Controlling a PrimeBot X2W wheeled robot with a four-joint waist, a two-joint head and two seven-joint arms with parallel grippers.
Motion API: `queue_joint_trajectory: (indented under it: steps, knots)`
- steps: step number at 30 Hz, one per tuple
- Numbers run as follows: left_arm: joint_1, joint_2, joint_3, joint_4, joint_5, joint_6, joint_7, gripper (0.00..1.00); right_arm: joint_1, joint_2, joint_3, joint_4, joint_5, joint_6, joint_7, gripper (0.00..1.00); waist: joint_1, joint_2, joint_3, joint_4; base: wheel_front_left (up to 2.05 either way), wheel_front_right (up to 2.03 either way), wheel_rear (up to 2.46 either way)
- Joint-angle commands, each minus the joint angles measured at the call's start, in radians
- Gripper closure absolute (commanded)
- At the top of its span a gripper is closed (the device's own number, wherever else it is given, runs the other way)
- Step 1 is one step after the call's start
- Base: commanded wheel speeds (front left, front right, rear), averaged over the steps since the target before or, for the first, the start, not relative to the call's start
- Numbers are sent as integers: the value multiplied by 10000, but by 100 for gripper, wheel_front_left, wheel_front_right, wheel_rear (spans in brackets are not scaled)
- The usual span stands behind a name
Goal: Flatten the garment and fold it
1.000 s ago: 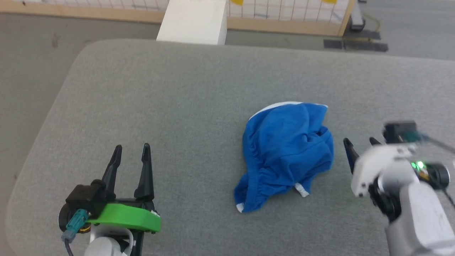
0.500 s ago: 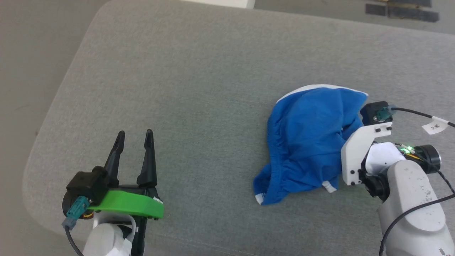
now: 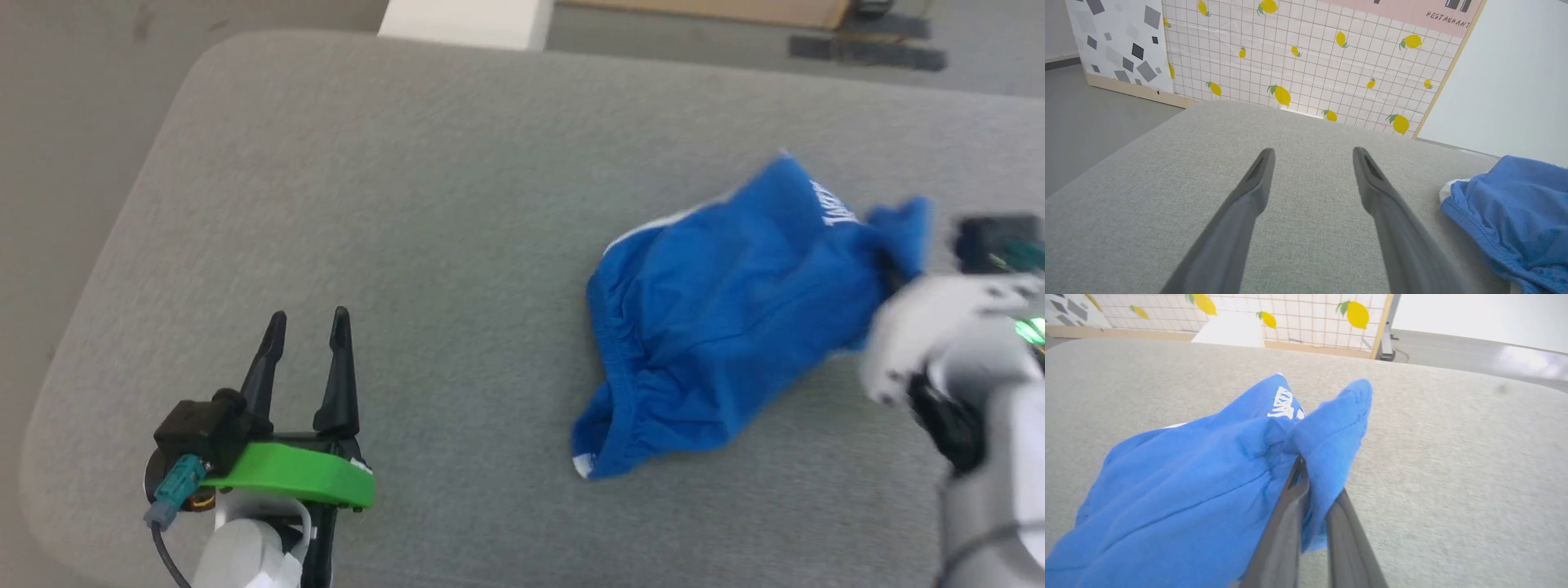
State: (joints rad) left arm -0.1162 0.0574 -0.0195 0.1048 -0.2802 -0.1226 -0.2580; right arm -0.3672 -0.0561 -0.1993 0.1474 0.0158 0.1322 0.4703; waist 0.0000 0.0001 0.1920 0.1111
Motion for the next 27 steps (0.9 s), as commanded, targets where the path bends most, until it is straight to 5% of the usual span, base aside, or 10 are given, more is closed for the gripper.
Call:
queue_joint_trajectory:
  steps: [1, 9, 10, 11, 20, 27]
  knots:
    - [106, -55, -47, 17, -3, -61, -37, 0, 635, -25, -315, -550, -40, -15, 74, 100, 0, -1, -703, -698, 0, 0, 0]
    - [225, -68, -256, 183, -162, -70, -38, 0, 3683, 54, -790, -1865, 992, -15, 1556, 100, 0, -1, -890, -942, 0, 0, 0]
    - [230, -68, -280, 230, -176, -71, -38, 0, 3849, 54, -705, -1815, 1274, -15, 1562, 83, 0, -1, -890, -965, 0, 0, 0]
    - [224, -69, -293, 275, -193, -72, -38, 0, 3989, 55, -610, -1750, 1550, -15, 1473, 3, 0, -1, -891, -997, 0, 0, 0]
    - [-518, -70, -1169, 1276, -1571, -65, 429, 0, 3592, 57, -1702, -1351, 1901, -15, -431, 0, 0, -1, -1048, -1308, 0, 0, 0]
    - [-3205, -71, -3119, 2337, -3324, 368, 2921, 0, 3270, 58, -2537, -1234, 1620, -15, -855, 0, 0, -1, -797, -1693, 0, 0, 0]
